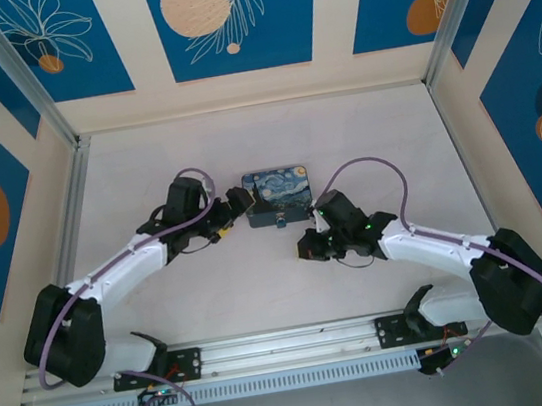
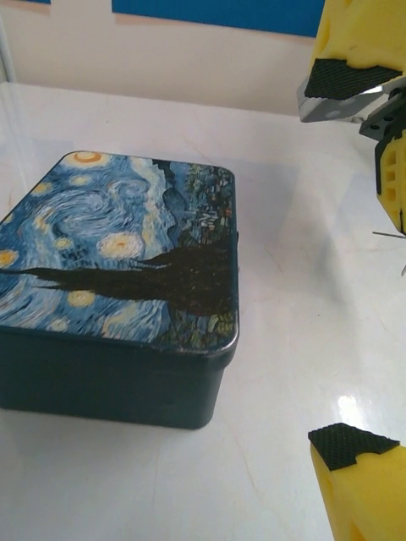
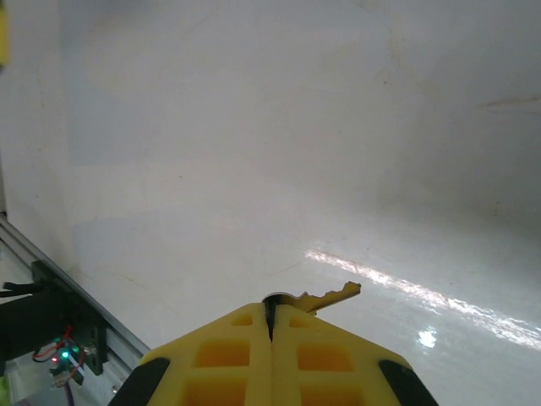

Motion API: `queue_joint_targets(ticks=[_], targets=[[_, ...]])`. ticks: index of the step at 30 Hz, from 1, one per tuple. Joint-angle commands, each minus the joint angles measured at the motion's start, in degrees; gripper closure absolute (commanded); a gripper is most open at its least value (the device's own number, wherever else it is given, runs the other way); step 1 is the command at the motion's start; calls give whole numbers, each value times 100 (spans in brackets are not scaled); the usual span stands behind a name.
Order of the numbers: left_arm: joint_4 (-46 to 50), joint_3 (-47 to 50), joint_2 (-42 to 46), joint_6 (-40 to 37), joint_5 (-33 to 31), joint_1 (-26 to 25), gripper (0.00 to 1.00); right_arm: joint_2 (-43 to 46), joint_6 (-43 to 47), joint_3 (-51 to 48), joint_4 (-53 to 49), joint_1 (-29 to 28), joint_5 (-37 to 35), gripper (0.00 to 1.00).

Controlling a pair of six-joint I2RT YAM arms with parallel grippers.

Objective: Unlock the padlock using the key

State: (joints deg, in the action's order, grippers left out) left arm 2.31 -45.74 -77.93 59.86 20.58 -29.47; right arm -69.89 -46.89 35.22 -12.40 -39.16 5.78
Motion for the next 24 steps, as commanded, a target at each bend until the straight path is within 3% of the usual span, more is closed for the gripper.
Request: queue_joint_targets(ticks=[1,11,20,24], targets=[[-643,109,-48,628,323,-134,0,363,-160,125,-26,162,246,100],[-1716,66,33,2236,219,-401,7,964,-763,679,340,867,664,100],[-3142,407,-220,3885,-283,-798,38,910,-1756,845,1566,1243,725,100],[-3639,408,-433,4257,-536,-978,43,798,-2041,901,1887,1269,623,100]])
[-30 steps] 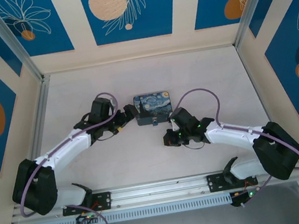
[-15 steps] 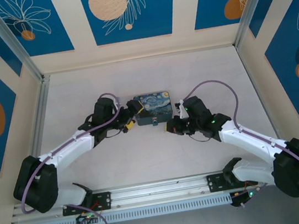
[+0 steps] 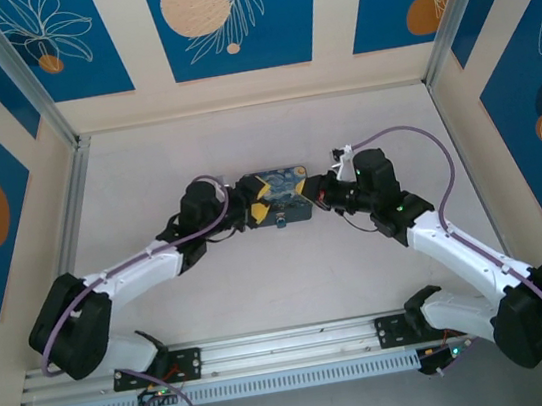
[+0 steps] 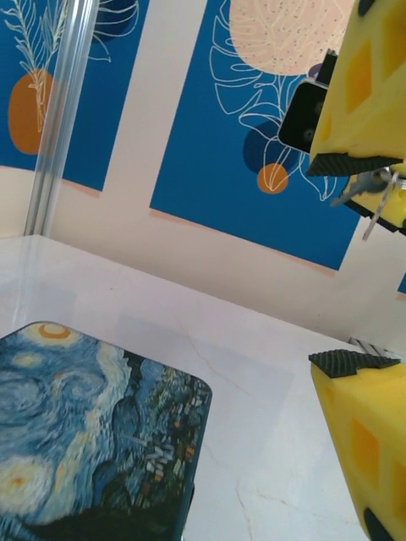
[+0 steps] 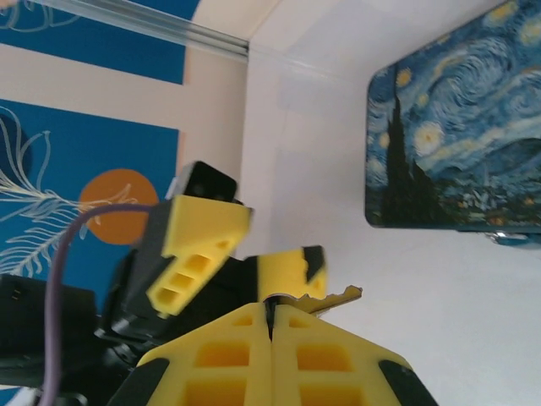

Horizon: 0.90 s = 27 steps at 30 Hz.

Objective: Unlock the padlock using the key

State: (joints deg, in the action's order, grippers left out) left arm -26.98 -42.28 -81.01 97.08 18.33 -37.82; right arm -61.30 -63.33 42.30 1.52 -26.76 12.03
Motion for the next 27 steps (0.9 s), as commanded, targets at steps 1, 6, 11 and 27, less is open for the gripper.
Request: queue_joint_targets(ticks=[1,6,11,27], targets=[[-809,54,-170,608,-377,-179,43,-82,-483,183,582,31,-39,100],[-1484,27,-475,995,-786,-356,46,-185,-973,30,1109,39,-265,100],[-2063,-91,-788,1281,-1068,-504,49,-291,-1223,4,1287,39,-389,100],[-2617,-380,-1031,1560,-1543,-743,51,-417,-1512,-240,1589,20,-526,100]])
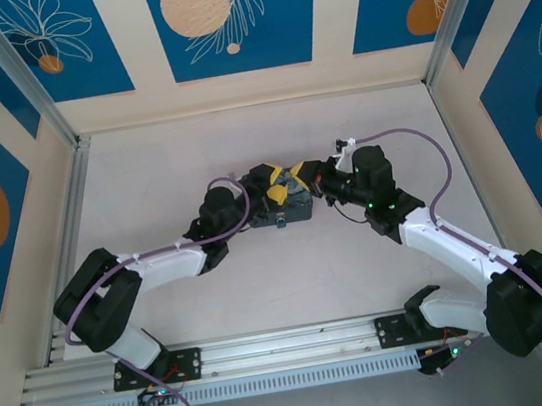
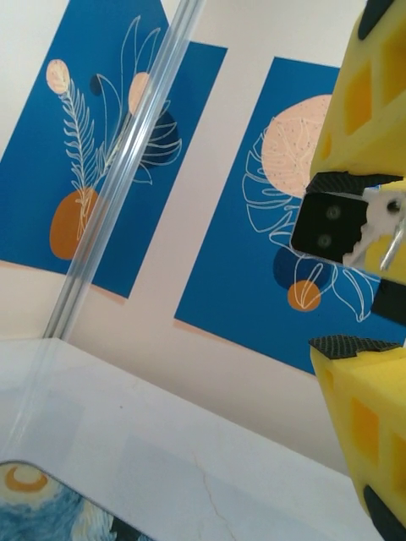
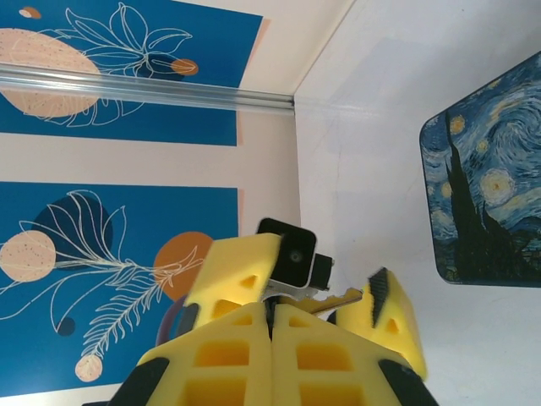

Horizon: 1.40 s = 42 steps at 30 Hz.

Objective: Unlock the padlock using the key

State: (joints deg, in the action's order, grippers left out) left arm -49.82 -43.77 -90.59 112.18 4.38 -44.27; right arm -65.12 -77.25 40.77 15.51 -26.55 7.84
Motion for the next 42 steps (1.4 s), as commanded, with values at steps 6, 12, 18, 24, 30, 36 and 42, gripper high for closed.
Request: queue_joint_targets(ticks=[6,12,18,24,30,36,42], targets=[[-413,-358,-182,84,-181,-226,53,-71,-145,-124,251,-10,-133,100],[-484,-353,-232,101,-251,-293,56,-23,-137,-202,230,-9,-194,100],[-383,-143,-59,55,-467,-293,63,146,-138,-346,112,57,-279,100],[-309,-97,-19,17,-509,-293,71,202,-153,-421,88,101,-305,100],[-238,-114,-34,-12,-465,-293,73,194,-145,-405,99,103,-267,100],[-168,-141,-47,-43,-439,-302,75,184,-158,-404,124,106,-242,100],[-90,-136,-38,-77,-438,-317,83,184,-165,-412,128,105,-239,100]])
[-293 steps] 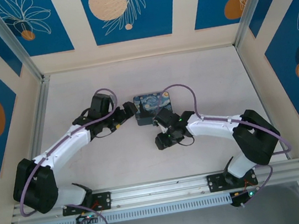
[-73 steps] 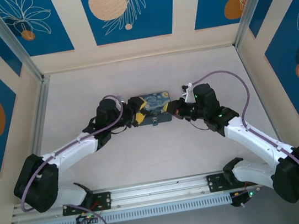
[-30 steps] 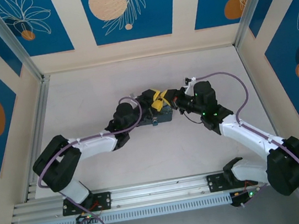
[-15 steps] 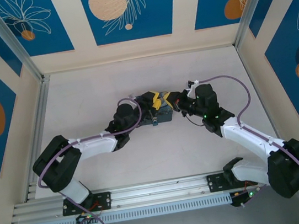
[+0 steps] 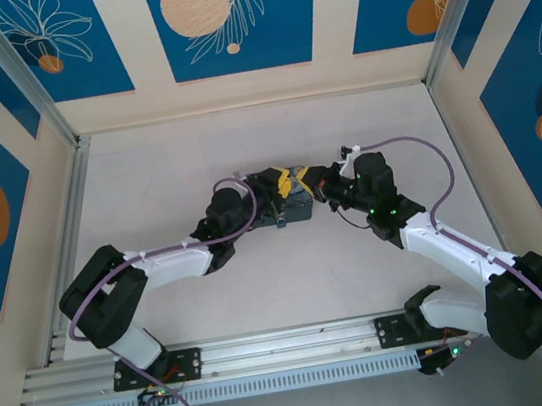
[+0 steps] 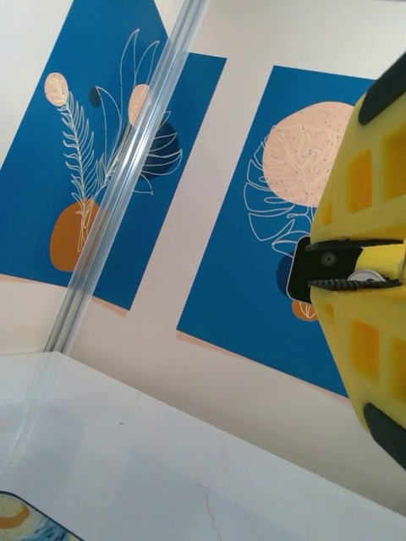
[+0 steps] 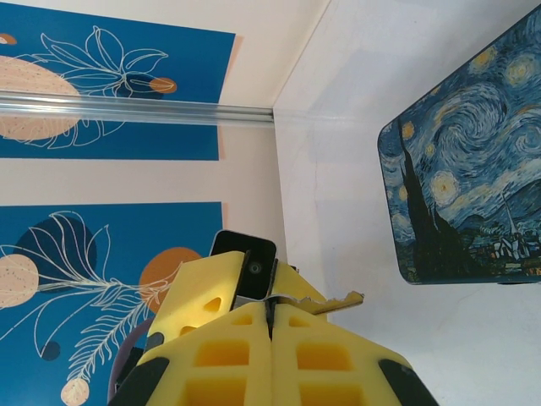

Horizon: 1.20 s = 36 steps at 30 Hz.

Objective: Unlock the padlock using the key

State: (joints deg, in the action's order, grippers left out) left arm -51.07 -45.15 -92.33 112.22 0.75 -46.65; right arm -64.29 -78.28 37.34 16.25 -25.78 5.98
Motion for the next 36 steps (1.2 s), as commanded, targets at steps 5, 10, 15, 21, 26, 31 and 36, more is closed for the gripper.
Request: queue_joint_targets(ticks=[5,10,15,21,26,31,36], targets=[[121,-3,167,-104,-84,-106,90,110,-57,-76,67,20,-61,100],[207,-12,190,-188,-89,-107,100,110,-48,-68,58,20,-37,100],[497,6,312,-637,-59,-97,100,233,113,-13,-183,61,-30,82],[981,149,615,-1781,60,4,100,926,305,-175,-935,447,-96,38],[1416,77,877,-3082,481,209,100,1298,517,-297,-1206,916,495,38],[1912,-377,1055,-4641,1169,351,100,1033,1043,-104,-886,1126,1560,39],[2307,-752,1199,-5834,1538,376,100,609,1403,147,-447,1071,2275,42]])
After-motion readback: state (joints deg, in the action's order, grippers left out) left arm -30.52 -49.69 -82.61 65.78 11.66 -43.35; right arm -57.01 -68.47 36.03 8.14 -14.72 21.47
